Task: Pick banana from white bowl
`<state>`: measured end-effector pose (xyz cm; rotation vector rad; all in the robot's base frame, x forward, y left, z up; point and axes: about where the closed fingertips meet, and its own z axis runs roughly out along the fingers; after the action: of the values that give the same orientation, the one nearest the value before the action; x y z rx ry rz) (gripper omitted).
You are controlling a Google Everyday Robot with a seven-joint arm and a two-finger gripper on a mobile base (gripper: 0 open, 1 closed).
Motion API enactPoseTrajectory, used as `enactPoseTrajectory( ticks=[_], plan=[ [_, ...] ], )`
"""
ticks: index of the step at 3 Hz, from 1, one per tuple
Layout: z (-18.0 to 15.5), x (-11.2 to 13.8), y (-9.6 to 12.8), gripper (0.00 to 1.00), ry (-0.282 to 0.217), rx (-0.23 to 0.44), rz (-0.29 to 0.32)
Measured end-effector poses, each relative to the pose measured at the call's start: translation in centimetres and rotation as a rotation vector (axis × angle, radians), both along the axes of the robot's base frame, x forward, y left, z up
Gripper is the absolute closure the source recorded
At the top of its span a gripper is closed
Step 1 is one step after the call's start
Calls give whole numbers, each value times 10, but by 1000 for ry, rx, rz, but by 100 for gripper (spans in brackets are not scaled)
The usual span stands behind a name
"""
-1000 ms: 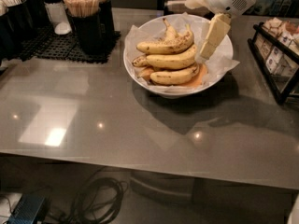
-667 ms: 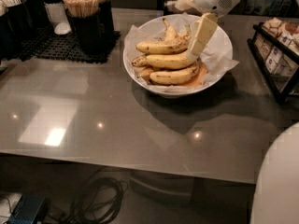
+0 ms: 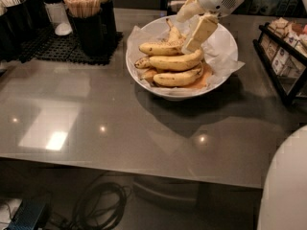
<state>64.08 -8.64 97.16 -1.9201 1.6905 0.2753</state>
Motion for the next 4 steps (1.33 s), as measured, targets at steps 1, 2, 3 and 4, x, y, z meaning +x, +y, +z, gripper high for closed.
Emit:
enactPoseTrajectory(
  ticks=[1,2,3,4],
  plan=[
    [0,0,0,26,0,0,0],
    [-6,5,5,25,10,11,5],
    [-11,11,15,26,18,17,20],
    [-15,16,19,27,23,16,23]
  ],
)
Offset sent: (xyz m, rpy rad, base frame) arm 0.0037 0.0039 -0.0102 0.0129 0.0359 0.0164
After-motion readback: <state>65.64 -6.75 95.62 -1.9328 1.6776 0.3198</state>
